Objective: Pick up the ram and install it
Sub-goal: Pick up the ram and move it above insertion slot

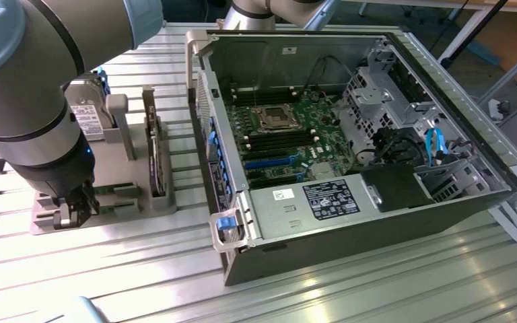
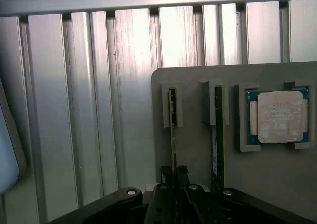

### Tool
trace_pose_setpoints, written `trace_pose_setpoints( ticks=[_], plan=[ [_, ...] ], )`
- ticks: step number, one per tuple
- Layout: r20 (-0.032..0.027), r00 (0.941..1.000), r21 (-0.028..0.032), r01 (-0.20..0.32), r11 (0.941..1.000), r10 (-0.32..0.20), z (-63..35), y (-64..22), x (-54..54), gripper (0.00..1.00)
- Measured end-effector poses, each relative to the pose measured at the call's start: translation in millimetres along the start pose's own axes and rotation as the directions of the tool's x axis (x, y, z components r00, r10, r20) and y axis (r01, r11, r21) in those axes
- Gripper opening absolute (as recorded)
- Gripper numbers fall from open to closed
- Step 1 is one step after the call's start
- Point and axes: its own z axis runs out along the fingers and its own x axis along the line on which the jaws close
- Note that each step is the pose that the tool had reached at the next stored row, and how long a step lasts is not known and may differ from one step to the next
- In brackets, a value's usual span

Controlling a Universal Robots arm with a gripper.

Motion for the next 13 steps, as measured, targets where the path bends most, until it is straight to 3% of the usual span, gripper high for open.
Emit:
trace_pose_setpoints(
  ticks=[13],
  plan=[
    [0.0,1.0,0.0,0.0,1.0,0.0,-0.1,0.0,0.0,0.13]
  ],
)
